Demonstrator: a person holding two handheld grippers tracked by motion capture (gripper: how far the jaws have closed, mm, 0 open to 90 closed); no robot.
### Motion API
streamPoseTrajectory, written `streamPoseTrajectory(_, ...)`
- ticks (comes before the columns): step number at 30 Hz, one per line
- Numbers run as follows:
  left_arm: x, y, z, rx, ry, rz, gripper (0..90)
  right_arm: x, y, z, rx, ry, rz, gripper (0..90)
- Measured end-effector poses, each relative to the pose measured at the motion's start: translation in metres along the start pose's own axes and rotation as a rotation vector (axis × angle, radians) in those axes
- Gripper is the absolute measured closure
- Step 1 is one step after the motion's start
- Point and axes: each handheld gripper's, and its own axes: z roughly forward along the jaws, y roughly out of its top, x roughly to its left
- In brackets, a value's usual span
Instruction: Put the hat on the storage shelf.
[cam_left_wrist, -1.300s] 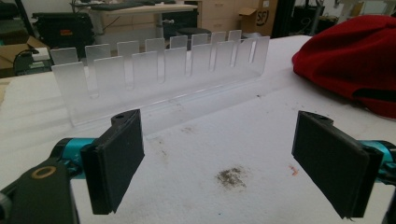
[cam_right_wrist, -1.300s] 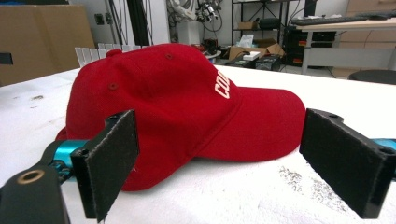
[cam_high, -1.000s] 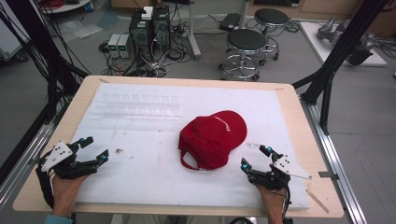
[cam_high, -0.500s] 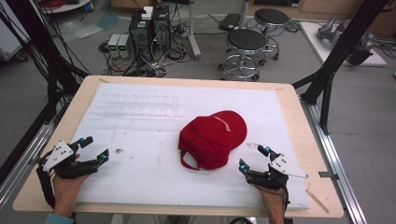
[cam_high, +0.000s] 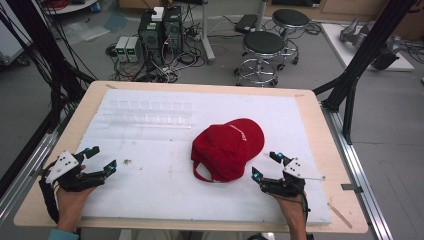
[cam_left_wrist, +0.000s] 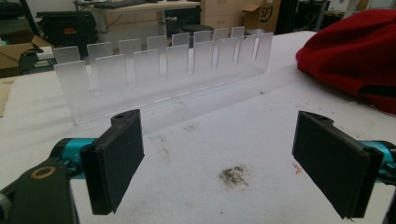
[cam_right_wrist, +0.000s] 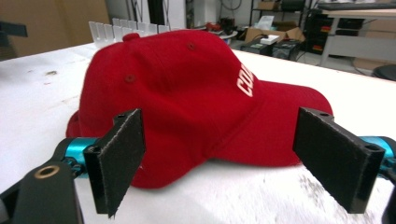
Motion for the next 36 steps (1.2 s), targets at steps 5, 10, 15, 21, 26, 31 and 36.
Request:
streamPoseTrajectory(5,0.000,0.000,0.000,0.001,0.001,-0.002,16.8,-0.001,0.020,0.006,0.032,0.028,-0.027,12.5)
streamPoseTrajectory(10,0.000,0.000,0.000,0.000,0.000,-0.004,16.8,-0.004,0.038,0.012,0.048,0.043,-0.048,12.3)
streamPoseTrajectory(15,0.001,0.000,0.000,-0.002,0.001,-0.009,16.8,-0.007,0.059,0.025,0.093,0.076,-0.096,12.2)
streamPoseTrajectory(21,0.001,0.000,0.000,-0.002,0.003,-0.011,16.8,-0.009,0.072,0.042,0.150,0.131,-0.158,12.1)
streamPoseTrajectory(26,0.001,0.000,0.000,-0.002,0.003,-0.010,16.8,-0.012,0.079,0.052,0.156,0.157,-0.168,12.1)
streamPoseTrajectory(31,0.000,0.000,0.000,-0.001,0.005,-0.011,16.8,-0.016,0.082,0.065,0.166,0.193,-0.158,12.0)
streamPoseTrajectory(36,0.000,0.000,0.000,0.000,0.005,-0.009,16.8,-0.019,0.088,0.077,0.192,0.223,-0.155,11.9)
